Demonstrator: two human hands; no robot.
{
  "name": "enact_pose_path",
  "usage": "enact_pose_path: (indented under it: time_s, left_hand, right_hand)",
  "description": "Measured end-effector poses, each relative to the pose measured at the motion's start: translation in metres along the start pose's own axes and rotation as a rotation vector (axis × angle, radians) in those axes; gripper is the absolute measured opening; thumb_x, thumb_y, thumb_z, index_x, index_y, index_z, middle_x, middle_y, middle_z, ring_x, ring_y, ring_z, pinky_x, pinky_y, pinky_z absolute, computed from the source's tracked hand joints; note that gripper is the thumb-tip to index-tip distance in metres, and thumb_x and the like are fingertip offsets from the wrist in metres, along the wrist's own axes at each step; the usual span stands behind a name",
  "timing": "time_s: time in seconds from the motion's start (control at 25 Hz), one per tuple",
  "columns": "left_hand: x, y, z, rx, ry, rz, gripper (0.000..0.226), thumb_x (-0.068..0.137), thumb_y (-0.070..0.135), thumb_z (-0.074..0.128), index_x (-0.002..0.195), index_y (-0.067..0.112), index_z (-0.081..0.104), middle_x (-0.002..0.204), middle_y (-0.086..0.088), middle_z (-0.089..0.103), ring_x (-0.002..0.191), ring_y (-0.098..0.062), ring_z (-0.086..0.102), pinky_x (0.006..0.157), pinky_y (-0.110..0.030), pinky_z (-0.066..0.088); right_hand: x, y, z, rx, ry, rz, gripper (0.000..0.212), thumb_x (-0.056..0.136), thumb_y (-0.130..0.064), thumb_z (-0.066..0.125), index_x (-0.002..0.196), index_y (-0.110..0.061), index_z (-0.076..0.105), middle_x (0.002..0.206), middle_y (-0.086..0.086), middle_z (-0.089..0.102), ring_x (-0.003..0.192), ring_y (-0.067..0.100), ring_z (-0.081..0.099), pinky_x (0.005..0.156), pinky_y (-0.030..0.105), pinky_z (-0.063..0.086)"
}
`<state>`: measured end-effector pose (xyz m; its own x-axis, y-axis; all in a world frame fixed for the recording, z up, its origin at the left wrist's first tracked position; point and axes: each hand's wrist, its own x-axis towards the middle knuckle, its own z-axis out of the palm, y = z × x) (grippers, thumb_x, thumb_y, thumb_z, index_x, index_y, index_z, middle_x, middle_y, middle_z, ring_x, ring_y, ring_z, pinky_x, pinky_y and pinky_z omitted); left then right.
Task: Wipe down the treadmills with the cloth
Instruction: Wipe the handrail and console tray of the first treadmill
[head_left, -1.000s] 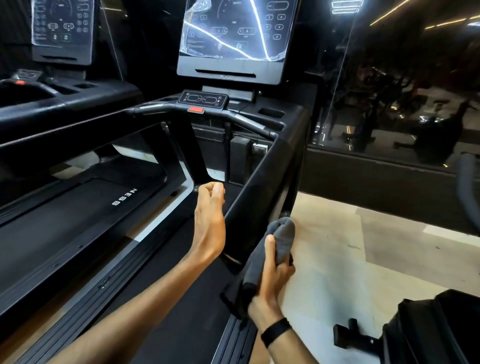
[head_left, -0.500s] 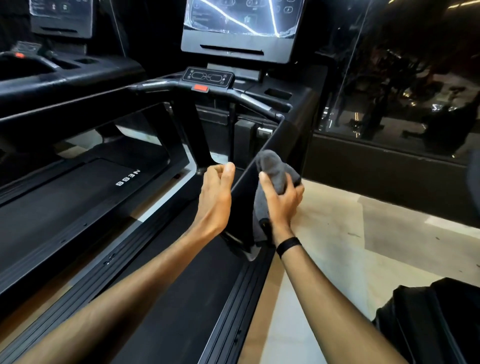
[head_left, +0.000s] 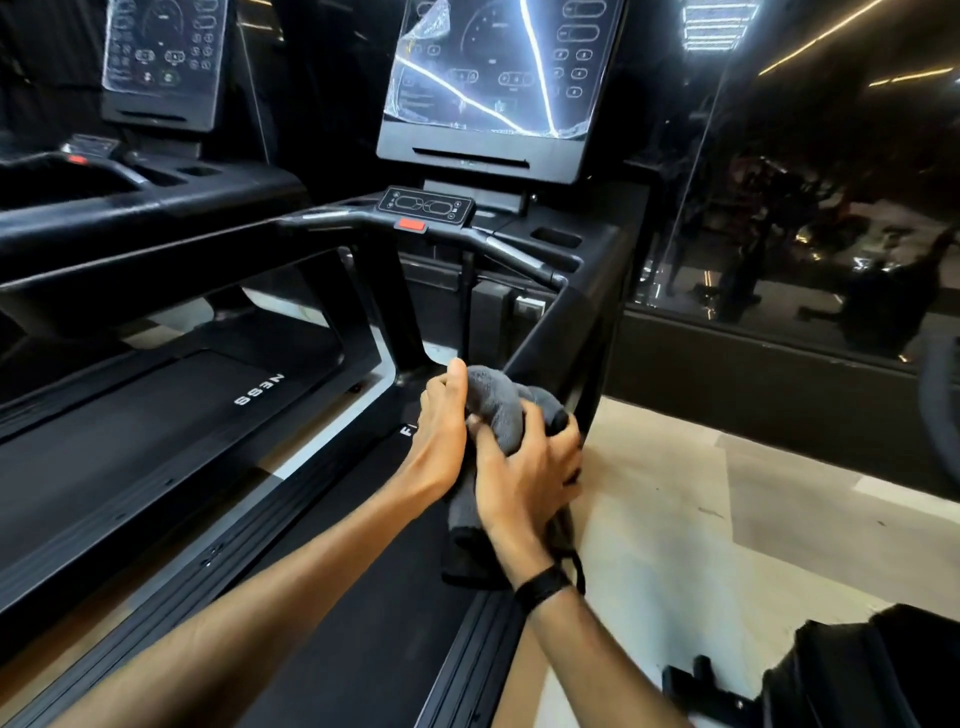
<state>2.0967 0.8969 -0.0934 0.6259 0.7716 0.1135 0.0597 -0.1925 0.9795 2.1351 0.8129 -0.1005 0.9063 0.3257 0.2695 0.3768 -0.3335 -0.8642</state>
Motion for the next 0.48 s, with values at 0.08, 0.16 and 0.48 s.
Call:
enact_pose_path:
  time_s: [0.08,0.16,0.48]
  left_hand:
    - [-0.007,0.008,-0.002,0.012,0.028,0.013,0.095,0.082,0.091,0.016,0.126,0.017,0.057,0.131,-0.003,0.057,0.129,-0.019,0.050,0.114,-0.045,0.036]
    - [-0.020,0.023,0.000,0.001,0.055,-0.003,0.097,0.075,0.092,0.011,0.136,0.024,0.044,0.139,0.009,0.045,0.135,-0.011,0.039,0.117,-0.040,0.027]
    - [-0.016,0.017,0.001,-0.098,0.129,0.005,0.091,0.064,0.102,0.012,0.122,0.039,0.043,0.136,0.009,0.045,0.131,-0.012,0.040,0.117,-0.050,0.027]
  right_hand:
    - [0.031,0.007,0.001,-0.062,-0.055,-0.040,0.056,0.082,-0.055,0.071,0.131,-0.030,0.060,0.153,0.005,0.031,0.138,0.030,0.030,0.112,0.049,0.024]
    - [0.061,0.012,0.003,-0.053,-0.082,-0.007,0.055,0.084,-0.054,0.070,0.131,-0.027,0.059,0.153,0.008,0.031,0.138,0.033,0.031,0.112,0.050,0.025]
    - [0.004,0.012,-0.004,-0.056,-0.020,-0.144,0.053,0.087,-0.055,0.063,0.129,-0.023,0.063,0.149,0.007,0.037,0.129,0.030,0.038,0.107,0.047,0.031]
